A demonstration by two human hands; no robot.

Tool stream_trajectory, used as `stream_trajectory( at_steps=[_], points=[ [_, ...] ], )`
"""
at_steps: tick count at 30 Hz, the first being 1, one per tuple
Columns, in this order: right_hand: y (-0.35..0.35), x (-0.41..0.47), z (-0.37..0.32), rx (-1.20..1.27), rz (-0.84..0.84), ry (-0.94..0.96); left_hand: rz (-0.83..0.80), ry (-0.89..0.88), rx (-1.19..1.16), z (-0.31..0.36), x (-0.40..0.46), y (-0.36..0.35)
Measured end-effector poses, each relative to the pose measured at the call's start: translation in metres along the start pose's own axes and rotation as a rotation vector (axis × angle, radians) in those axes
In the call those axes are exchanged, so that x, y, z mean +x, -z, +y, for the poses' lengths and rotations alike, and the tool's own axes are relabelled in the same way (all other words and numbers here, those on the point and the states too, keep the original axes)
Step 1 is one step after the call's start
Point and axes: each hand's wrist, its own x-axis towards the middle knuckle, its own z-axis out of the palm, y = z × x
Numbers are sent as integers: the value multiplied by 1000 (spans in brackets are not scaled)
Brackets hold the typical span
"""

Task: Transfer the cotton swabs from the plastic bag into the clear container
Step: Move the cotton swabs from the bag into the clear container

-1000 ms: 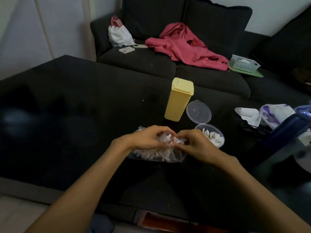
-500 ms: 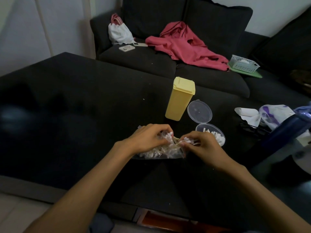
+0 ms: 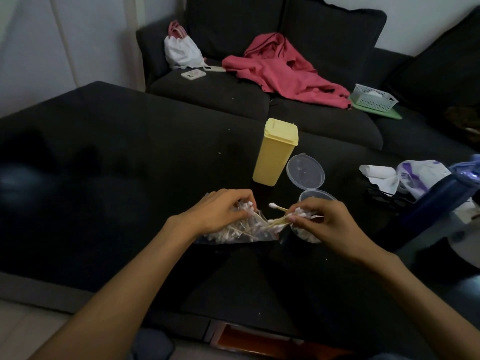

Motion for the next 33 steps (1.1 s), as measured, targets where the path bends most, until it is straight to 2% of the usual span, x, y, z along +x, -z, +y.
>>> stream_trajectory(
  at_steps=[7,12,15,20,29,33],
  points=[
    [15,0,-5,-5,94,7,-44,-4,280,8,0,1],
    [19,1,-7,9,145,-27,-3,-33,528,11,4,-3],
    [22,1,-6,22,169,-44,16,-70,587,11,6,-3],
    [31,-1,-6,57,174,-67,60,-69,492,12,6,-5],
    [40,-8,-5,193,162,-119,135,17,149,18,4,-7],
    [44,-9,1,206,155,-152,291,21,-54,22,5,-7]
  ],
)
